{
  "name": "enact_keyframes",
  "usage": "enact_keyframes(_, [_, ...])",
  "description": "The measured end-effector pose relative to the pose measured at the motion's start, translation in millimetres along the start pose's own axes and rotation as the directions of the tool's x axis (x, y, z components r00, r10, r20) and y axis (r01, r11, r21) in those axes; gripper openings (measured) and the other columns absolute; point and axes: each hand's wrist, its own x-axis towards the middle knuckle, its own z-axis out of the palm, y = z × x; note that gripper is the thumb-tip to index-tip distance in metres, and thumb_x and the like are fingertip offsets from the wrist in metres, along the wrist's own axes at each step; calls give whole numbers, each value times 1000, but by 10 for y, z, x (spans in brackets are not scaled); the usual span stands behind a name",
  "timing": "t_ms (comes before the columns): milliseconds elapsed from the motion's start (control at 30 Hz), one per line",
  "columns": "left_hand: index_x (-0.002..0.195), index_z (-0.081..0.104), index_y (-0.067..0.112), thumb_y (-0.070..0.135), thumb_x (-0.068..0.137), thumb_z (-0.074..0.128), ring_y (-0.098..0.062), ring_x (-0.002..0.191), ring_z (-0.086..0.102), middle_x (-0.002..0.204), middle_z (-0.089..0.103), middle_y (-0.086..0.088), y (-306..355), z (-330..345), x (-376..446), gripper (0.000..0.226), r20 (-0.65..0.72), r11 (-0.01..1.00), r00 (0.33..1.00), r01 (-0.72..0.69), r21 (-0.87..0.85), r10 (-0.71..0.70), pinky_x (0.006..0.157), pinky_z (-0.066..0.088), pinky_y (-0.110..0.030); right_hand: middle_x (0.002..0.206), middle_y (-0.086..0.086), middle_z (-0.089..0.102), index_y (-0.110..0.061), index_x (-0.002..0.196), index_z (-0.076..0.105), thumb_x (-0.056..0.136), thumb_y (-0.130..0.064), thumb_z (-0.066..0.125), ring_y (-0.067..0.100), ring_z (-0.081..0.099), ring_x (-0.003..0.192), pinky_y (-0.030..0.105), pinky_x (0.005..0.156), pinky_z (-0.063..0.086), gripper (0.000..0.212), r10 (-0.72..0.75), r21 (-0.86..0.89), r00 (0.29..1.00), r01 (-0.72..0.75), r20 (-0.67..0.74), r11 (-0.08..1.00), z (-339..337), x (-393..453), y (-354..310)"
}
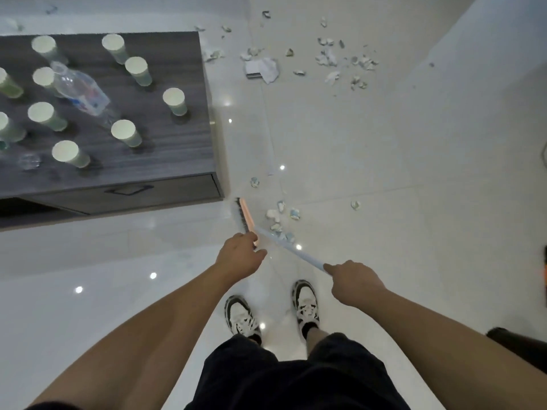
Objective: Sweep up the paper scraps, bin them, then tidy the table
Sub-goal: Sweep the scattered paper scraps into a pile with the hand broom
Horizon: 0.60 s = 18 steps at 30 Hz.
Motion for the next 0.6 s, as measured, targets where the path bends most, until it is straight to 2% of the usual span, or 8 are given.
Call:
enact_keyframes(67, [135, 49, 18, 43, 91, 57, -26, 116, 51, 128, 53, -9, 110, 71, 62, 51, 11, 1000, 1000, 15, 4, -15, 92, 41, -32, 86, 1, 58, -22, 140, 45, 91, -19, 46, 19, 51, 68, 28, 54, 40, 49, 5, 31, 999, -7, 51, 999, 8, 46, 35])
enact_keyframes(133, [135, 49, 18, 44, 91, 57, -25, 116, 50, 129, 53, -9, 227, 146, 126, 52, 2, 1000, 1000, 24, -4, -24, 89, 39, -30, 79, 1, 52, -15, 135, 47, 92, -15, 49, 18, 55, 66, 27, 53, 45, 43, 34, 123, 983, -57, 181, 991, 24, 147, 62])
enact_keyframes(200, [135, 49, 18, 44, 91, 57, -24, 117, 50, 130, 53, -8, 373, 235, 185, 52, -26, 1000, 999, 29, -7, -29, 87, 37, -28, 91, 11, 61, -4, 127, 51, 90, -7, 51, 21, 62, 66, 28, 54, 50, 38, 38, 275, 925, -151, 378, 950, 53, 286, 147])
enact_keyframes(267, [135, 49, 19, 45, 91, 56, -24, 117, 51, 131, 53, -7, 554, 348, 241, 51, -57, 999, 997, 47, -24, -49, 88, 38, -28, 96, 21, 61, 4, 119, 48, 87, -2, 50, 23, 61, 60, 28, 48, 50, 32, -47, 557, 849, -302, 526, 773, 127, 463, 266])
enact_keyframes(333, [134, 51, 20, 45, 92, 57, -23, 117, 51, 130, 54, -5, 749, 482, 273, 50, -98, 996, 992, 77, -49, -82, 87, 37, -26, 98, 19, 59, -5, 120, 44, 91, -4, 50, 20, 57, 57, 26, 46, 48, 29, -110, 730, 845, -378, 523, 569, 191, 616, 379])
enact_keyframes(400, [133, 52, 20, 44, 92, 56, -22, 117, 52, 129, 55, -4, 931, 633, 279, 47, -141, 992, 983, 105, -66, -113, 88, 36, -25, 95, 17, 56, -5, 134, 47, 93, -3, 44, 20, 50, 51, 23, 44, 43, 41, -111, 788, 862, -391, 494, 475, 182, 769, 527])
enact_keyframes(500, [137, 50, 21, 43, 94, 54, -20, 122, 49, 134, 54, -3, 1219, 865, 266, 49, -162, 981, 969, 176, -80, -187, 97, 36, -27, 98, 18, 56, -16, 139, 51, 93, 1, 39, 21, 47, 50, 20, 41, 42, 51, -96, 779, 871, -375, 481, 503, 45, 1027, 971])
enact_keyframes(600, [135, 52, 22, 41, 94, 55, -19, 121, 51, 134, 54, -1, 1553, 1025, 359, 46, -179, 964, 951, 228, -135, -250, 99, 38, -29, 83, 20, 61, -5, 135, 56, 93, 1, 45, 21, 49, 44, 18, 38, 40, 43, -86, 735, 890, -311, 448, 603, -246, 1306, 1630])
